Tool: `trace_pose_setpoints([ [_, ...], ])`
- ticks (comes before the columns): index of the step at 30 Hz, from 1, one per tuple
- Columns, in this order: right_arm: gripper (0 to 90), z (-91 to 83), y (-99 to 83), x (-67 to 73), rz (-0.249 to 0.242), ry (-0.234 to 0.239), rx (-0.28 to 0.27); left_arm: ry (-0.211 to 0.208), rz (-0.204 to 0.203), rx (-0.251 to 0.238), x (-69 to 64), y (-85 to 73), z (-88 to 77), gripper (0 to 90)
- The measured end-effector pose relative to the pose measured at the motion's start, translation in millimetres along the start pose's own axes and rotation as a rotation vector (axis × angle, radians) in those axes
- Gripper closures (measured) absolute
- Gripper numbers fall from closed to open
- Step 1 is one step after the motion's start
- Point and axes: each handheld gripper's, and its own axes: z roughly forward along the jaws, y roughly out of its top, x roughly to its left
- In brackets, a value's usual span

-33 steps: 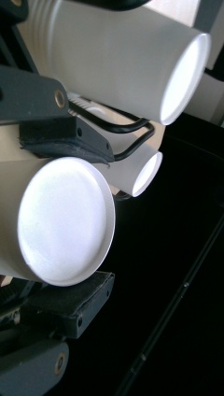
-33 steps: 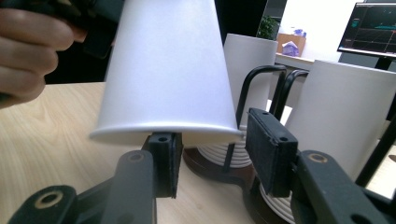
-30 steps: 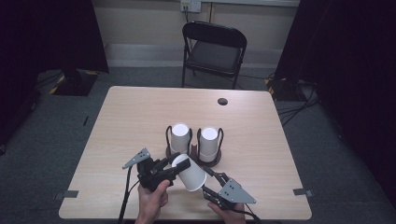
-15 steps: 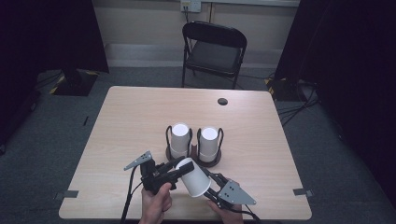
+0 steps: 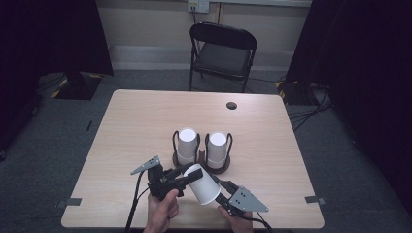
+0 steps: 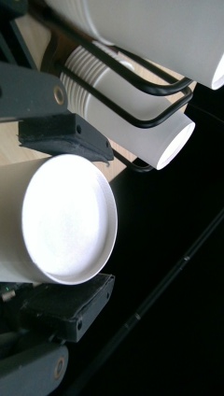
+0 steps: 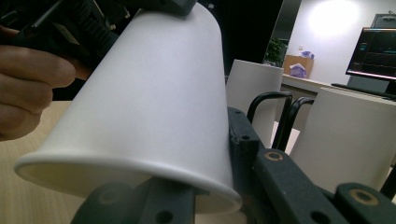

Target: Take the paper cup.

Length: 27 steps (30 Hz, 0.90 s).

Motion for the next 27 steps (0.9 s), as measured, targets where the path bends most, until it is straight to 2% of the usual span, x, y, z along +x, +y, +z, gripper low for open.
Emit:
trace_pose_setpoints([
  [5, 83.4, -1.9, 1.2, -1.7, 0.007, 0.012, 0.005, 0.033, 0.050, -0.005, -2.6, 1.2, -1.4, 33.2],
  [8, 84.2, -3.0, 1.3, -2.6, 0.021, 0.016, 0.021, 0.075, 0.112, -0.015, -4.8, 1.2, -3.1, 34.2],
  [12, 86.0, -6.0, 2.2, -4.6, 0.052, 0.015, 0.034, 0.115, 0.132, -0.016, -4.2, 1.3, -5.6, 33.1],
  [15, 86.4, -6.4, 2.7, -6.0, 0.070, 0.020, 0.038, 0.110, 0.131, -0.028, -3.8, 1.1, -6.8, 32.7],
  [17, 86.4, -6.1, 2.5, -6.0, 0.080, 0.022, 0.046, 0.138, 0.159, -0.029, -3.8, 0.9, -6.7, 32.6],
  [20, 86.5, -5.6, 2.7, -6.5, 0.086, 0.026, 0.061, 0.155, 0.179, -0.033, -3.1, 0.8, -6.5, 30.7],
  [22, 86.5, -5.2, 2.8, -7.0, 0.095, 0.028, 0.074, 0.176, 0.207, -0.030, -3.0, 0.9, -6.7, 29.3],
  [27, 86.4, -4.9, 2.8, -8.7, 0.119, 0.019, 0.108, 0.206, 0.218, -0.030, -1.4, 1.4, -10.4, 28.7],
])
